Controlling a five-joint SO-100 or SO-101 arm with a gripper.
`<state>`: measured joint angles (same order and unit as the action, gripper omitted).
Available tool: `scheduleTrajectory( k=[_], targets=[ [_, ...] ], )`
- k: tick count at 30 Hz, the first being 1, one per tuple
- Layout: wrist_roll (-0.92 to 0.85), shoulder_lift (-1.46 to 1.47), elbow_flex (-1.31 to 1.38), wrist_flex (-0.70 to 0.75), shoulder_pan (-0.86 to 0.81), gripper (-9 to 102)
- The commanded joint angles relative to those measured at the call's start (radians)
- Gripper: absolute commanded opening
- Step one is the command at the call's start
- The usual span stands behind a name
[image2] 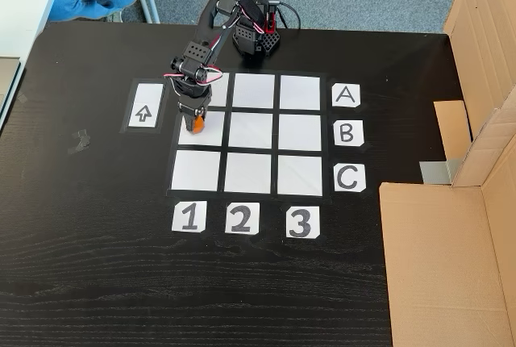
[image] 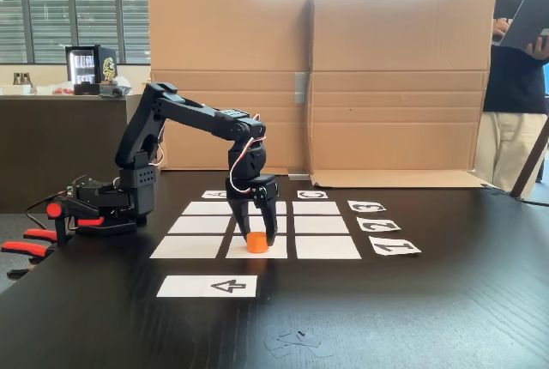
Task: Pick up the round, orange token and place it in the grid on square B1.
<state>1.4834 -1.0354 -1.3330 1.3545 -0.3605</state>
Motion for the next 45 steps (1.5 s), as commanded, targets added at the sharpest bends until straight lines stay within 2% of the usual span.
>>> scheduleTrajectory(
  k=[1, 7, 12, 17, 21, 24, 26, 30, 32, 34, 39, 45],
  targets=[
    [-0.018, -0.071, -0.066, -0.005, 0.015, 67],
    [-0.023, -0.183, -0.160, -0.031, -0.015, 83],
    [-0.025, -0.368, -0.325, -0.164, -0.066, 97],
    [-0.043, -0.672, -0.592, -0.417, -0.156, 97],
    [-0.040, -0.966, -0.827, -0.647, -0.298, 97],
    [-0.038, -1.152, -0.940, -0.739, -0.410, 96],
    [-0.038, -1.267, -1.008, -0.811, -0.492, 90],
    [-0.034, -1.465, -1.100, -0.884, -0.698, 62],
    [0.011, -1.554, -1.117, -0.882, -0.813, 35],
    [0.057, -1.658, -1.160, -0.885, -0.927, 0],
    [0.078, -1.994, -1.447, -0.861, -1.123, 0],
    [0.074, -2.292, -1.617, -0.589, -1.327, -1]
  ],
)
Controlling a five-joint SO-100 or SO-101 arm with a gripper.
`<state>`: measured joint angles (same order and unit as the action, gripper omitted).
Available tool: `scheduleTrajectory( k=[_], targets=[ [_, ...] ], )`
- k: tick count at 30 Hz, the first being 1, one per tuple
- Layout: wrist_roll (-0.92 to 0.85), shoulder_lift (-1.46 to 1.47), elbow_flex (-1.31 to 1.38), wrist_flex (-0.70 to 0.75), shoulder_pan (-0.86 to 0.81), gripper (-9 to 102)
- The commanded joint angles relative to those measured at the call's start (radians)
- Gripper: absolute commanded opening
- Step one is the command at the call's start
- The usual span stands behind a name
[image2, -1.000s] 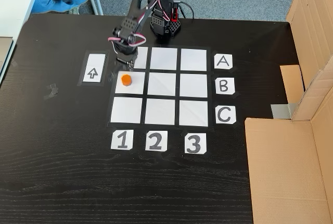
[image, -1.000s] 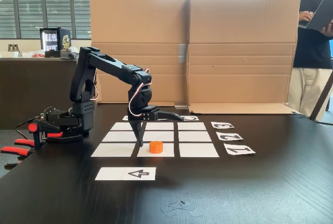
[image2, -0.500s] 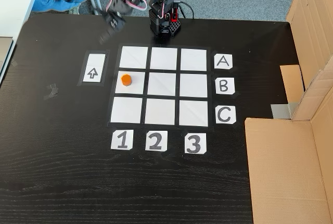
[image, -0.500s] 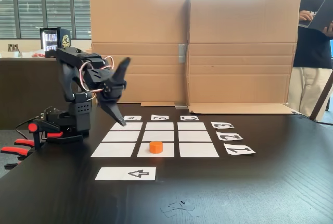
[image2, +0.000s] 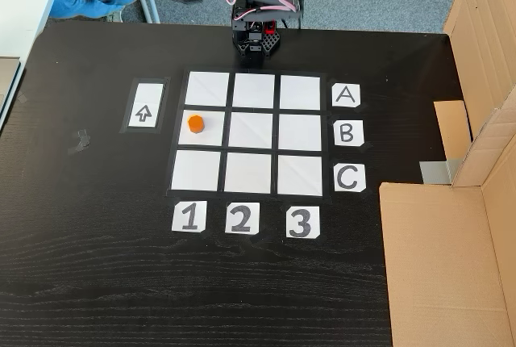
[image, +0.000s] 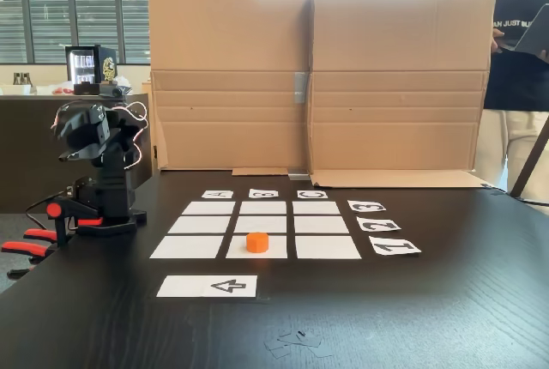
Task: Pick up the round, orange token and place it in the grid on square B1.
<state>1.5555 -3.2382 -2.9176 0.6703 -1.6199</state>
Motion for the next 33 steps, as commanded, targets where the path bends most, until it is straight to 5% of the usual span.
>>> scheduleTrajectory(
  k=[1, 33],
  targets=[
    [-0.003, -0.091, -0.043, 0.114, -0.087, -1],
    [-0.005, -0.091, -0.126, 0.064, -0.118, -1]
  ],
)
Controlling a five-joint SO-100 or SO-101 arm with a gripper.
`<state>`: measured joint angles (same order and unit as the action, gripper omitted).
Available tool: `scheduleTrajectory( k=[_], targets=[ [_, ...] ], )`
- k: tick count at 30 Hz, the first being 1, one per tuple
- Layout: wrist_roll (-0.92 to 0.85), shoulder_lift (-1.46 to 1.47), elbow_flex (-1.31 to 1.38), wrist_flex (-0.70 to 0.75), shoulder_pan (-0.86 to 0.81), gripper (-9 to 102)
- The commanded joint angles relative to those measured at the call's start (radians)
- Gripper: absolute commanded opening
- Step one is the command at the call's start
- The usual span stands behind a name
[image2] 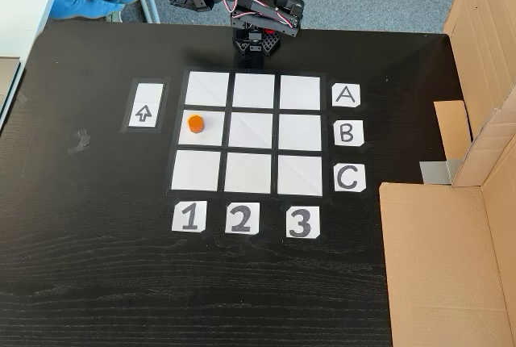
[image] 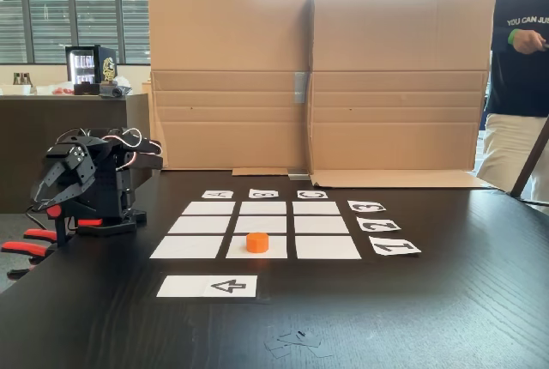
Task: Pick up the round, orange token and place it in the grid on square B1.
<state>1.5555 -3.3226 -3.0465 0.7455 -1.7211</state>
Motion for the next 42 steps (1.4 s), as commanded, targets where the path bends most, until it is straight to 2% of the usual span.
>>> scheduleTrajectory(
  k=[1, 14, 42],
  targets=[
    [-0.005, -0.006, 0.003, -0.011, -0.017, -1],
    [0.031, -0.006, -0.009, -0.055, -0.021, 1],
    [0.032, -0.006, -0.011, -0.055, -0.023, 1]
  ],
)
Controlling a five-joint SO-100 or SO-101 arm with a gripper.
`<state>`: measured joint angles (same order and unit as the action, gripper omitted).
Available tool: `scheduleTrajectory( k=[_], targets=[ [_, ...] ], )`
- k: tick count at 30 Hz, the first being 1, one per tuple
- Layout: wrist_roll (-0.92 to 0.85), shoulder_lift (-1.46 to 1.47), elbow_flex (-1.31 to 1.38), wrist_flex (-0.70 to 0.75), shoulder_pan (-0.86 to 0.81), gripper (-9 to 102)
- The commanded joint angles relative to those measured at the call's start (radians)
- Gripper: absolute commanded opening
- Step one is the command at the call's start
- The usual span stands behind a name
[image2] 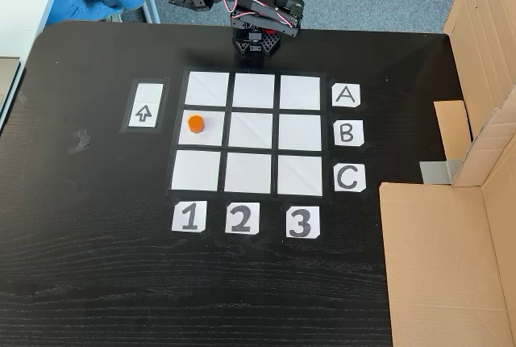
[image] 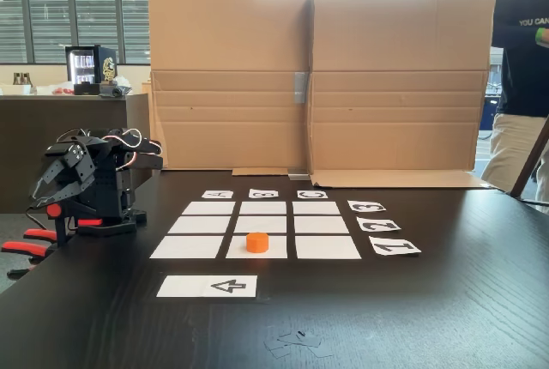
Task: Pick up the round, orange token and place it in the grid on square B1.
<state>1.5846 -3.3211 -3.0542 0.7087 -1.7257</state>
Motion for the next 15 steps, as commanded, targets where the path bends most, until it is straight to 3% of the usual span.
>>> scheduleTrajectory(
  k=[1, 15],
  targets=[
    [0.003, -0.008, -0.003, -0.018, -0.018, 1],
    [-0.002, -0.008, 0.002, -0.003, -0.005, 0]
  ],
)
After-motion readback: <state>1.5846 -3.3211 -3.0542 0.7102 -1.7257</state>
